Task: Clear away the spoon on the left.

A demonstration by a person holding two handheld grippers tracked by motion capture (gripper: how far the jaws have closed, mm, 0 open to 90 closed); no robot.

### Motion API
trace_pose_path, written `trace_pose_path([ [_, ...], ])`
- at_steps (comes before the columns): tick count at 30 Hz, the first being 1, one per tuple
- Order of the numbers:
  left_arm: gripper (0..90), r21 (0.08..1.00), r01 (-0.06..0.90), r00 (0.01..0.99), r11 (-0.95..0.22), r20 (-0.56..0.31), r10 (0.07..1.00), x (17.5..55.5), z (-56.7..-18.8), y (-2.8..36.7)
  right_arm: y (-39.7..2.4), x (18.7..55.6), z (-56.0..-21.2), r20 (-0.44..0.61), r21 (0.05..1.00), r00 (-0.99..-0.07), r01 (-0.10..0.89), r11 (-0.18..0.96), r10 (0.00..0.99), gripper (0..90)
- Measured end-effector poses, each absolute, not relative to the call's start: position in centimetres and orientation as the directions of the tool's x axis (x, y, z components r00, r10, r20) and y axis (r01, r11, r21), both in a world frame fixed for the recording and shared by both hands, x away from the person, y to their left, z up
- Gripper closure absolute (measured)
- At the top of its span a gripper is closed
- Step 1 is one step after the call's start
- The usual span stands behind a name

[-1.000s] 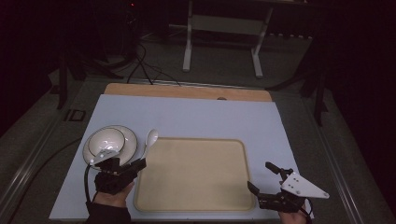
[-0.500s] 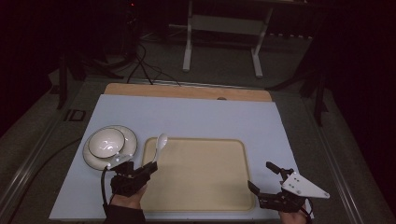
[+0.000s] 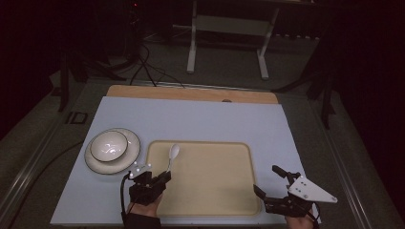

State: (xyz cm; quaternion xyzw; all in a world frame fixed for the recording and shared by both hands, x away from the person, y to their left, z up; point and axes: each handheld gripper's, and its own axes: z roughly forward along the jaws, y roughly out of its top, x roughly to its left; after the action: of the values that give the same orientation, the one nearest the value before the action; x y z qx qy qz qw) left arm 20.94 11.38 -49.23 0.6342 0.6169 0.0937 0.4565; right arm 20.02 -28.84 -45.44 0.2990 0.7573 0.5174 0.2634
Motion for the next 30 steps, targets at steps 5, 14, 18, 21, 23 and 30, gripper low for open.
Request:
trace_pose_path([
  [5, 85.6, 0.689, 0.693, 0.172, 0.212, -0.443, 0.880, 21.1, -50.3, 11.4, -28.9, 20.0, -45.5, -0.084, 0.942, -0.683, 0.183, 0.282, 0.725, 12.3],
  [14, 85.6, 0.640, 0.734, 0.144, 0.226, -0.472, 0.870, 21.6, -51.9, 11.2, -28.8, 20.1, -45.5, -0.080, 0.941, -0.686, 0.187, 0.281, 0.723, 12.3],
  [18, 85.5, 0.631, 0.741, 0.142, 0.229, -0.480, 0.866, 21.6, -52.2, 11.2, -28.9, 20.1, -45.5, -0.082, 0.941, -0.686, 0.186, 0.283, 0.723, 12.3],
  [21, 85.3, 0.622, 0.748, 0.133, 0.232, -0.483, 0.866, 21.6, -52.5, 11.2, -28.8, 20.1, -45.5, -0.080, 0.940, -0.685, 0.188, 0.283, 0.724, 12.3],
  [23, 85.0, 0.613, 0.755, 0.129, 0.232, -0.486, 0.864, 21.6, -52.6, 11.2, -28.8, 20.1, -45.5, -0.080, 0.940, -0.686, 0.189, 0.284, 0.723, 12.3],
  [30, 81.7, 0.595, 0.776, 0.125, 0.210, -0.472, 0.873, 21.8, -53.0, 11.2, -28.8, 20.1, -45.5, -0.082, 0.940, -0.687, 0.188, 0.286, 0.722, 12.3],
])
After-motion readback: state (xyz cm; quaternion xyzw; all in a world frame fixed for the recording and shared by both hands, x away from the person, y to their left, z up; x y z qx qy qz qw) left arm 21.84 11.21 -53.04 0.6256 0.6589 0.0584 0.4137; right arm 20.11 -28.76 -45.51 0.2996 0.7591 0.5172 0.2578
